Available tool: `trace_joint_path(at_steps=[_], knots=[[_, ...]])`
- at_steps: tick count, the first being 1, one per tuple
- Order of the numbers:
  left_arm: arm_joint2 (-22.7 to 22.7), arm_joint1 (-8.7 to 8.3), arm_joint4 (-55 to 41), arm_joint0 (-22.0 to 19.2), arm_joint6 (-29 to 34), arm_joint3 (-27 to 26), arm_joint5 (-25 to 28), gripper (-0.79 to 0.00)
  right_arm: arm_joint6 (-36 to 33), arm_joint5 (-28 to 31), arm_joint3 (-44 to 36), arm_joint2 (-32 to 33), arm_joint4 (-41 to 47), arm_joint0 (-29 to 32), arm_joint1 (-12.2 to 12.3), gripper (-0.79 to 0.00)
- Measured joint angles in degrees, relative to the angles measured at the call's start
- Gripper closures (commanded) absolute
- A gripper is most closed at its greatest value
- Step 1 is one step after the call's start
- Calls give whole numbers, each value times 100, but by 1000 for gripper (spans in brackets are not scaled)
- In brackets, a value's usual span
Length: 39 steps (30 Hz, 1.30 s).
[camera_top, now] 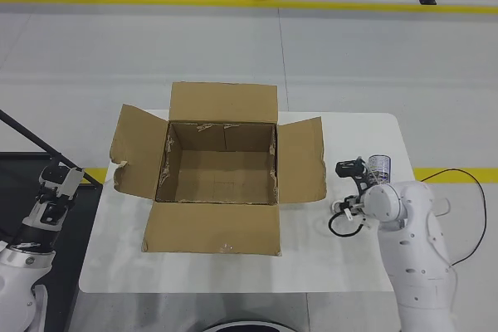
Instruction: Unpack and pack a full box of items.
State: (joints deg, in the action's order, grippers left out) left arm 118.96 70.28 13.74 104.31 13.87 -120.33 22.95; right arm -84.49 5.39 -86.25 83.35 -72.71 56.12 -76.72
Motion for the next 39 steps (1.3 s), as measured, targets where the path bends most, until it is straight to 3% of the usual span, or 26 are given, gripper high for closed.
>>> trace_joint_path(at_steps=[8,12,23,33,39], knots=[[0,0,0,0,0,0,0,-785,61,-71,228,-88,-1,-74,28,-179],[0,0,0,0,0,0,0,-785,87,-84,267,-117,2,-78,46,0],[0,0,0,0,0,0,0,-785,151,-223,-263,12,-36,-11,120,0],[0,0,0,0,0,0,0,-785,367,-760,-1997,389,282,59,170,0],[0,0,0,0,0,0,0,-785,747,-1157,-2782,236,715,-172,136,0]])
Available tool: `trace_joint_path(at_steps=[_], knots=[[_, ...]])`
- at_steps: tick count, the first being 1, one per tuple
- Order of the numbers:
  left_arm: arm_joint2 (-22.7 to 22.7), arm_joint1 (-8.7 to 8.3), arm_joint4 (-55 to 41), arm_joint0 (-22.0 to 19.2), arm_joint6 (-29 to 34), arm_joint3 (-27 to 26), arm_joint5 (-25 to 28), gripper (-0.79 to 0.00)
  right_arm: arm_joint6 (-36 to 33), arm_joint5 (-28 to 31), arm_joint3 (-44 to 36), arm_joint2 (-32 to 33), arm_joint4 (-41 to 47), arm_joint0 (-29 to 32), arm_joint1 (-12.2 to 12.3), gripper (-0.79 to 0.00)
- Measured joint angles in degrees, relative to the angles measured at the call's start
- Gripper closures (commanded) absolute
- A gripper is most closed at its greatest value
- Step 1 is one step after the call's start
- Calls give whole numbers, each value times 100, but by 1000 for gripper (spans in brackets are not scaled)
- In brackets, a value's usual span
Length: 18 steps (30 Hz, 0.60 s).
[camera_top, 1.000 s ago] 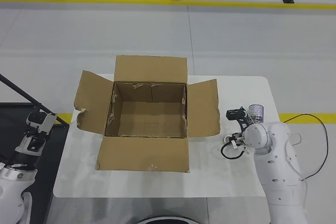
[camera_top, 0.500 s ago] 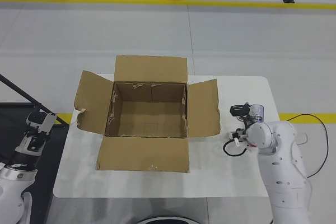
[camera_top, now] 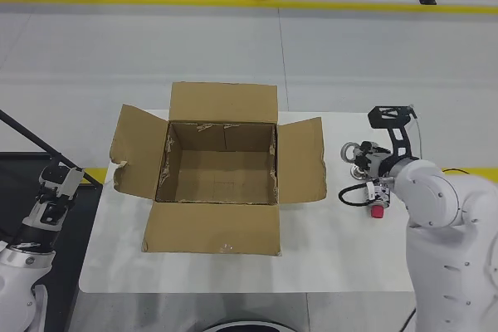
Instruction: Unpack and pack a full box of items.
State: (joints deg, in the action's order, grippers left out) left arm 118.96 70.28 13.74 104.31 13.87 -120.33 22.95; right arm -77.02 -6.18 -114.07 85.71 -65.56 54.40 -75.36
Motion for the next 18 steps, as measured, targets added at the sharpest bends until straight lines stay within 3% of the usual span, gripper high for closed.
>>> trace_joint_path(at_steps=[8,18], knots=[[0,0,0,0,0,0,0,-785,496,-414,-195,-1036,371,-606,-122,0],[0,0,0,0,0,0,0,-785,1232,-1413,1610,-3355,405,-2289,-628,0]])
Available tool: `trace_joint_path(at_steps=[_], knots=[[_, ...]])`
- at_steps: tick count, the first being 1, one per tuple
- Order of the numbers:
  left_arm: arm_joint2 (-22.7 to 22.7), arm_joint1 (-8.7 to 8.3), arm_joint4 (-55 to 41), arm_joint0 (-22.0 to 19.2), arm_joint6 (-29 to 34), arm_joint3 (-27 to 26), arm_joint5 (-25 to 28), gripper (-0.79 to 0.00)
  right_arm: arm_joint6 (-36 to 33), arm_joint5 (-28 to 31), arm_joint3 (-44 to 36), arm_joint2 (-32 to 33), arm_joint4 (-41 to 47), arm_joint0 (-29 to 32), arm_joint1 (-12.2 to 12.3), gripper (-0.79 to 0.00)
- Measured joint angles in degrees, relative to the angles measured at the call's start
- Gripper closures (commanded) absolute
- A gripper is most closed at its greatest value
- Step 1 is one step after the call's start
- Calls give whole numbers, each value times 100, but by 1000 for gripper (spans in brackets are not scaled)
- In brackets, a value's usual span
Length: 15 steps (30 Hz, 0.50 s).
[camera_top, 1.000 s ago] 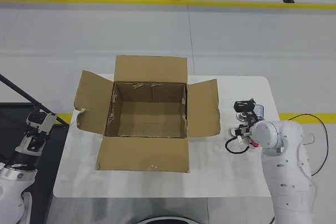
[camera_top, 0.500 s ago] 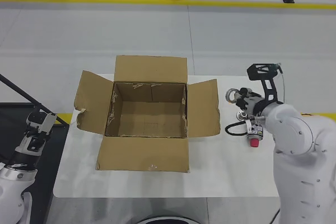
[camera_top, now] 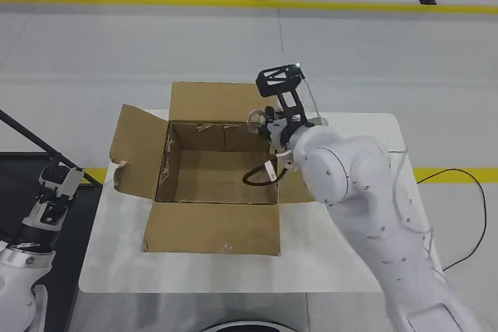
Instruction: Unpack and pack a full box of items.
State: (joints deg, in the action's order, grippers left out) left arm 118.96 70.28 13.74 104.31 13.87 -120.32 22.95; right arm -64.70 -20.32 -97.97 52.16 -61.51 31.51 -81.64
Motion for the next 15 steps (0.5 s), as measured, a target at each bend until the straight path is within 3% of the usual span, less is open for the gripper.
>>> trace_joint_path(at_steps=[7,15], knots=[[0,0,0,0,0,0,0,-785,361,-363,1783,-1215,703,-1064,-574,0],[0,0,0,0,0,0,0,-785,1055,-311,3793,-2113,1629,-1533,-1305,0]])
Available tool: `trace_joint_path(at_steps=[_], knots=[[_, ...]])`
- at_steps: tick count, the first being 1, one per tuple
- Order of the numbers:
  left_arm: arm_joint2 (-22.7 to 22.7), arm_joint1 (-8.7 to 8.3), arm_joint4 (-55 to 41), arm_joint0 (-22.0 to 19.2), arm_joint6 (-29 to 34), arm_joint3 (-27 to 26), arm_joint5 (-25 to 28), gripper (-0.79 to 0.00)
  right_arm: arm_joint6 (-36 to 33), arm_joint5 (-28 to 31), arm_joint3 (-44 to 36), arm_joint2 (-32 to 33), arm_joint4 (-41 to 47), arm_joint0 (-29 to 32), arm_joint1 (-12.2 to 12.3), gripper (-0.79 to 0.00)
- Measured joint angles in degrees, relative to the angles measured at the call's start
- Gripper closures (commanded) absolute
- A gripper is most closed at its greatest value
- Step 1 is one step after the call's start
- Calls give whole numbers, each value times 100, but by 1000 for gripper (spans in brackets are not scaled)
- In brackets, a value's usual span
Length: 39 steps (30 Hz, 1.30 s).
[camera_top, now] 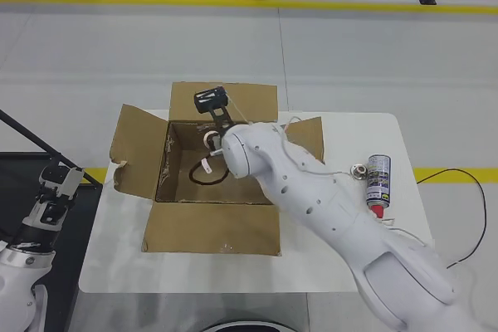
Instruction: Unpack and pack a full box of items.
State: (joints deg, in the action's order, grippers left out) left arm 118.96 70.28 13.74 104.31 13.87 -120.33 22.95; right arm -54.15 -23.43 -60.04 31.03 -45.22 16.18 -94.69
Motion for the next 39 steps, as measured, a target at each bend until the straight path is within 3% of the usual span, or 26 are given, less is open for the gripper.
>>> trace_joint_path(at_steps=[9,18,23,30,39], knots=[[0,0,0,0,0,0,0,-785,501,258,1773,-625,394,-79,-747,0],[0,0,0,0,0,0,0,-785,660,735,2926,-848,455,-145,-1279,0],[0,0,0,0,0,0,0,-785,744,903,3315,-845,484,-211,-1483,-157],[0,0,0,0,0,0,0,-785,776,1129,3722,-866,382,-278,-1713,-234],[0,0,0,0,0,0,0,-785,760,1411,3941,-817,217,-361,-1827,-280]])
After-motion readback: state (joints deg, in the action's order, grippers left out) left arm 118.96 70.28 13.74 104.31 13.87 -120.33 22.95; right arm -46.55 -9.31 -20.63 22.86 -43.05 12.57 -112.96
